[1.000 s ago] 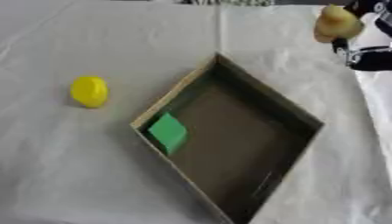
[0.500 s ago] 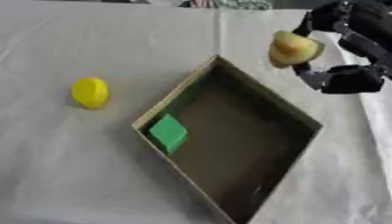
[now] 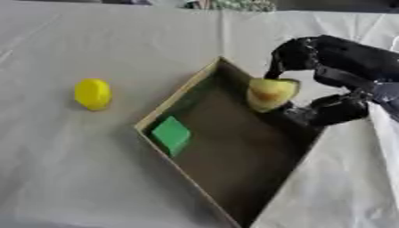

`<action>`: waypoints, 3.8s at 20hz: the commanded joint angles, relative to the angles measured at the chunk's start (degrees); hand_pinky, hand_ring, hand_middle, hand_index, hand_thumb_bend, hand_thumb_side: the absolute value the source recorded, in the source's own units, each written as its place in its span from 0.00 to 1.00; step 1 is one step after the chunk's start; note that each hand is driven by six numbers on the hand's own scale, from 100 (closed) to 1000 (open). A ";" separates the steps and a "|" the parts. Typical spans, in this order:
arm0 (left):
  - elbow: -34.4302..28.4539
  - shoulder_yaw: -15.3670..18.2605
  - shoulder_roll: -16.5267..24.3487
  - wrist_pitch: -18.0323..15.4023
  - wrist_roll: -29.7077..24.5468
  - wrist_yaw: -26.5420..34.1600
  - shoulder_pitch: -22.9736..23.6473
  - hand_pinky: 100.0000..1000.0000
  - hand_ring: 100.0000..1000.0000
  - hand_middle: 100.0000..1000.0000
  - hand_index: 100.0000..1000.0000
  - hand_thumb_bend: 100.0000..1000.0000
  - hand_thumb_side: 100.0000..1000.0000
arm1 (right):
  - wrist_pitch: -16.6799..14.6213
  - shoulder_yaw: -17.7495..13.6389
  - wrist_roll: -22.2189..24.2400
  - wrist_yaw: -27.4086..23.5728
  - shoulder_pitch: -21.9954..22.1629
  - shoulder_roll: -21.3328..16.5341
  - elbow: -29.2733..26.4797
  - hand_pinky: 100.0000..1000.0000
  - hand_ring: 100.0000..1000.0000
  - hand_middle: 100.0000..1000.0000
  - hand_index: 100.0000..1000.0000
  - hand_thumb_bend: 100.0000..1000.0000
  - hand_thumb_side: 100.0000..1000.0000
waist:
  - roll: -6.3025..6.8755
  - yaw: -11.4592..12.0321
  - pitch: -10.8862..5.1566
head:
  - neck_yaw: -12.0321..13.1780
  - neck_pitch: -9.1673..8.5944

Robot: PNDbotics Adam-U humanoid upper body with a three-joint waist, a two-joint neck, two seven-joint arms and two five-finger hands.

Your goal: Pick up objects on the table and place them in the box.

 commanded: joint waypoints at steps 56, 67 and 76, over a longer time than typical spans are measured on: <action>8.26 -21.54 40.58 12.94 -47.32 -19.47 -17.17 0.86 0.87 0.81 0.88 0.63 0.25 | 0.14 -23.67 -22.27 -7.47 7.73 1.48 -1.13 0.87 0.82 0.78 0.81 0.00 0.00 | 1.40 -2.42 -0.56 | 3.57 -0.17; 22.11 -25.53 35.94 12.96 -54.88 -25.96 -23.50 0.88 0.88 0.82 0.90 0.73 0.00 | 2.18 -23.44 -22.13 -7.87 8.15 2.73 -1.13 0.87 0.81 0.77 0.80 0.00 0.04 | 1.96 -2.66 -0.24 | 4.17 -0.09; 31.36 -28.06 30.94 10.89 -59.89 -23.31 -27.48 0.87 0.89 0.82 0.91 0.69 0.15 | 3.41 -23.17 -21.96 -8.75 8.31 3.72 -1.13 0.87 0.81 0.77 0.79 0.00 0.09 | 1.99 -3.00 0.09 | 4.58 -0.16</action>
